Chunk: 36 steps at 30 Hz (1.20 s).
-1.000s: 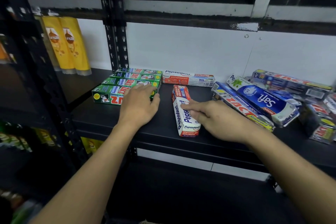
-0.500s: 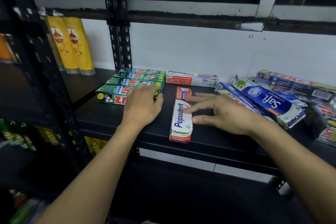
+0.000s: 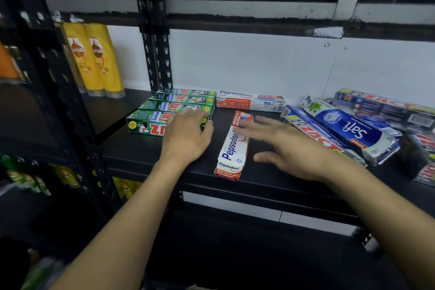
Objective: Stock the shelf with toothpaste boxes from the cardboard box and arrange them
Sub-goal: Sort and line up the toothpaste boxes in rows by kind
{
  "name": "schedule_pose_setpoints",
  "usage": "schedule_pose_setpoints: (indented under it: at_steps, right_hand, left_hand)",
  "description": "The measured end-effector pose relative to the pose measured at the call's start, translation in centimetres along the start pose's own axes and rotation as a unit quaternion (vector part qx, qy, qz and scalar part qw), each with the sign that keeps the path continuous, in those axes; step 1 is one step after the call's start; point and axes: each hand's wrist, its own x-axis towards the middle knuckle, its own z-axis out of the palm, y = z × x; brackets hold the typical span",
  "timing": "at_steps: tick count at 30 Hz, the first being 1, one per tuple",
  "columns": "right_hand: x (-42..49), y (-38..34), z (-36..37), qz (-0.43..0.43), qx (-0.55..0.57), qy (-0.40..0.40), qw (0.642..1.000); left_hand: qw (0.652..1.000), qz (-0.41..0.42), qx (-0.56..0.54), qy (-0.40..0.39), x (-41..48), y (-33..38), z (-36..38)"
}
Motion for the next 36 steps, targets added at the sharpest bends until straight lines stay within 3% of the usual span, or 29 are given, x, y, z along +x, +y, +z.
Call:
schedule_pose_setpoints:
  at_steps: [2,5,10,23,36]
  right_hand:
    - [0.7,0.2,-0.2,0.003,0.030,-0.064,0.997]
    - [1.5,0.3,0.0,-0.008,0.037,-0.094,0.995]
    - [1.7,0.6,0.9,0.018,0.027,-0.044,0.999]
    - [5.1,2.1,2.8,0.155,-0.224,0.045,0.961]
    - [10.7,2.0,4.4,0.276,-0.164,0.048,0.946]
  left_hand:
    - [1.000,-0.002,0.001,-0.001,0.1,0.0,0.0]
    - [1.000,-0.005,0.002,-0.003,0.1,0.1,0.0]
    - [1.000,-0.009,0.005,-0.014,0.1,0.1,0.0]
    - [0.999,-0.021,-0.043,0.007,0.2,-0.6,0.6]
    - [0.999,-0.011,-0.040,0.018,0.2,-0.5,0.5]
